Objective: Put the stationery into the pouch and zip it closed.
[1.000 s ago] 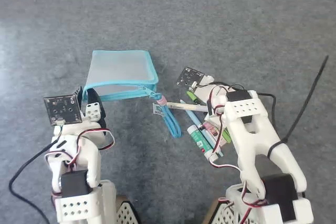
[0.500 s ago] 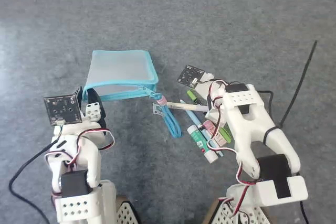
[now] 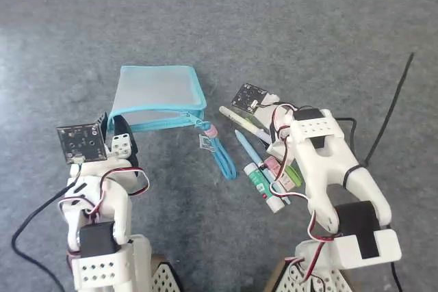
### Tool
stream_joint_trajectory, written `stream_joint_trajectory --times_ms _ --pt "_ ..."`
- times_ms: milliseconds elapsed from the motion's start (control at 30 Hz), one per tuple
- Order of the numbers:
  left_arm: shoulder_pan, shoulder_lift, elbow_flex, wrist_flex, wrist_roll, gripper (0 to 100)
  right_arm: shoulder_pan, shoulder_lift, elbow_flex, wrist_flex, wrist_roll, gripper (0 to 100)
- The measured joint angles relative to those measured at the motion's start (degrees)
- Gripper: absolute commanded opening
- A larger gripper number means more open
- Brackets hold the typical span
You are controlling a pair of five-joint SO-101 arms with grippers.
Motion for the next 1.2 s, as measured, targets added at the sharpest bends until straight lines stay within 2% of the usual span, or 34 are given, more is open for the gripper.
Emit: stream_joint_trajectory --times_ms 167,333,600,733,867,1067,1200 --pt "0.0 0.0 0.0 -0.2 0.0 5 0.0 -3.0 -3.3 8.1 -2.9 0.9" --pt "0.1 0.0 0.0 -0.4 0.0 5 -0.4 -15.3 -4.5 17.4 -6.8 0.9" --pt "0.1 0.0 0.0 -0.4 0.0 5 -11.2 -39.8 -4.5 30.0 -11.6 0.9" --pt "0.1 0.0 0.0 -0.4 0.0 5 -13.1 -47.8 -4.5 34.8 -12.9 0.9" --pt "0.7 0.0 0.0 -0.4 0.0 5 -15.1 -52.3 -4.5 38.5 -13.2 0.9" --pt "3.0 0.0 1.3 -0.4 0.0 5 -24.3 -54.8 -4.7 43.8 -13.4 0.9" --pt "4.0 0.0 1.4 -0.4 -0.9 5 -25.2 -54.7 -4.7 44.6 -16.9 0.9"
